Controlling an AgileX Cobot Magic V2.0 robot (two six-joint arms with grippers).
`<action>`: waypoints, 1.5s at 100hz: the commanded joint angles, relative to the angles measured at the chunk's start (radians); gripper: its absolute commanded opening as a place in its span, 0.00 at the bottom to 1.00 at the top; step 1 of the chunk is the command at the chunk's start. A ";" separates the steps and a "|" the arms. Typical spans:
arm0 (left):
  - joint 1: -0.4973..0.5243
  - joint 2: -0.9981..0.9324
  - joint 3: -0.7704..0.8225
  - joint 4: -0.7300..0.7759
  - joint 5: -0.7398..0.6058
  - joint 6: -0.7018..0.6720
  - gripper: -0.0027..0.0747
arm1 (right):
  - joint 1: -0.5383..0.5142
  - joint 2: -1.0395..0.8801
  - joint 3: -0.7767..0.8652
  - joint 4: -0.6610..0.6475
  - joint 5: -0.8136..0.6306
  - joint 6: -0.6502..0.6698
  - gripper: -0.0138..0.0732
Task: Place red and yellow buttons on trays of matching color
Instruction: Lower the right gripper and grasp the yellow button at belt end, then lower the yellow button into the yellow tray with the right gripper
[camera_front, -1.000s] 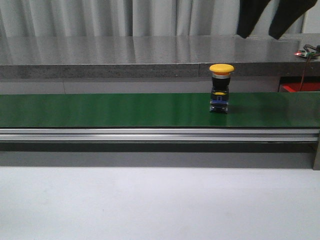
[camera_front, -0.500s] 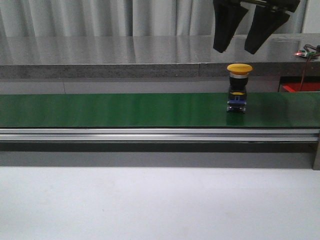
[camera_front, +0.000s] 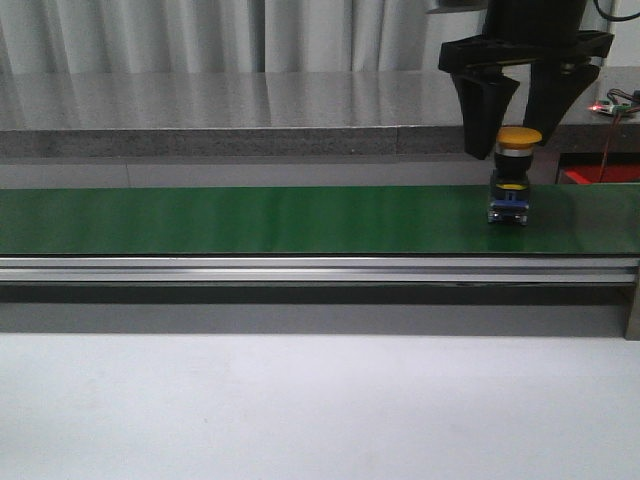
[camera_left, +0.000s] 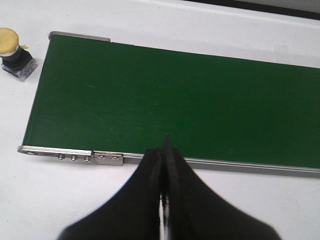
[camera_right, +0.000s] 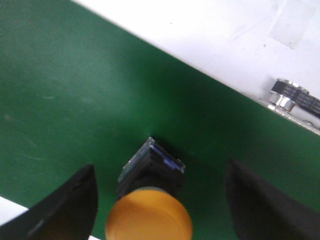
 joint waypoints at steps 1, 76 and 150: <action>-0.005 -0.021 -0.027 -0.023 -0.058 -0.005 0.01 | -0.004 -0.042 -0.022 -0.012 0.035 0.009 0.77; -0.005 -0.021 -0.027 -0.023 -0.064 -0.005 0.01 | -0.050 -0.093 -0.023 -0.054 0.094 0.082 0.34; -0.005 -0.021 -0.027 -0.042 -0.086 -0.005 0.01 | -0.484 -0.401 0.284 -0.052 0.034 0.087 0.34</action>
